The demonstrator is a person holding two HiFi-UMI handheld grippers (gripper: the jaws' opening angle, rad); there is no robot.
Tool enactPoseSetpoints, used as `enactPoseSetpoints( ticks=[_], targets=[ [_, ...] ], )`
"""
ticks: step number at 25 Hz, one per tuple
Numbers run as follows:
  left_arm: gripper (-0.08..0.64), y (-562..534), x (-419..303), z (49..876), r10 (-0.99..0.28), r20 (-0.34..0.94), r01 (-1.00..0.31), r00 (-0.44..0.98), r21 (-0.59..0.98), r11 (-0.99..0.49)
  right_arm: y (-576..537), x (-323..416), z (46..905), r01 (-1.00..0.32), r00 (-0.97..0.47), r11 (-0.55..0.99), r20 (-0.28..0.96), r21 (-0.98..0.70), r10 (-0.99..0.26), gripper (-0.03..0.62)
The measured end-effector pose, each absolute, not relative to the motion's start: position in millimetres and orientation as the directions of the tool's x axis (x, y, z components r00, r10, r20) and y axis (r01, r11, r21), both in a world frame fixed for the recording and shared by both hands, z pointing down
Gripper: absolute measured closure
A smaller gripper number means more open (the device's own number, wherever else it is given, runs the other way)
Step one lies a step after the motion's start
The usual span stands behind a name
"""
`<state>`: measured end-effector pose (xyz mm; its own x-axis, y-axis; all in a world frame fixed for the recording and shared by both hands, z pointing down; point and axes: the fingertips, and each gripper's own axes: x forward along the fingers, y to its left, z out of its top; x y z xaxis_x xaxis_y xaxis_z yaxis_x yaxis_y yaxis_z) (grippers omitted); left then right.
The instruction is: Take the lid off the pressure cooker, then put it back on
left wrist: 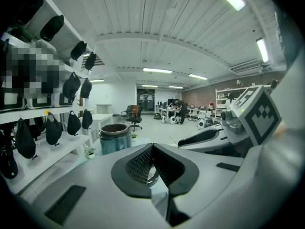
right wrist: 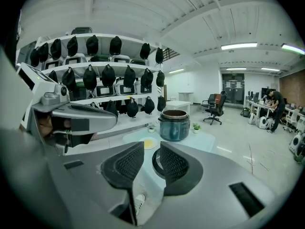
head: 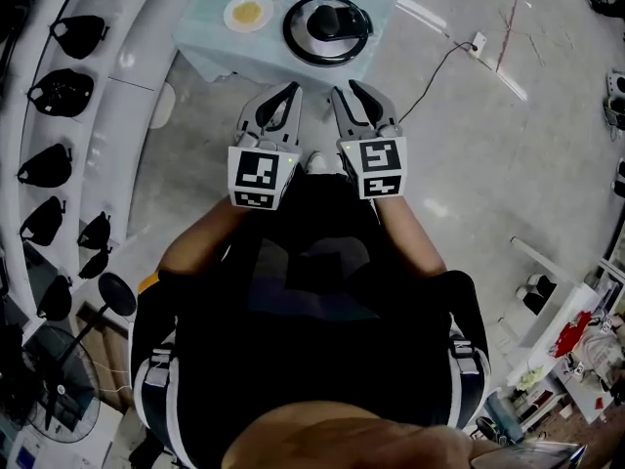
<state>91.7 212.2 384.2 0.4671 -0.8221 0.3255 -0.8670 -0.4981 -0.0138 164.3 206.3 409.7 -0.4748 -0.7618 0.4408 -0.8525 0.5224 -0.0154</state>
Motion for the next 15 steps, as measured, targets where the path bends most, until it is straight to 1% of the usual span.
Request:
enactPoseSetpoints(
  ticks=[9,15],
  targets=[
    [0.552,110.8,67.9,419.5,-0.793,0.38,-0.858,0.477,0.004,-0.514,113.2,149.2,451.7,-0.883,-0.411,0.469,0.52,-0.022,-0.749,0.416],
    [0.552,45.4,55.4,447.2,-0.752,0.423,-0.832,0.505,0.009,-0.554,46.8,142.0,488.9,-0.909,-0.359,0.414,0.571,-0.036,-0.738,0.383]
  ],
)
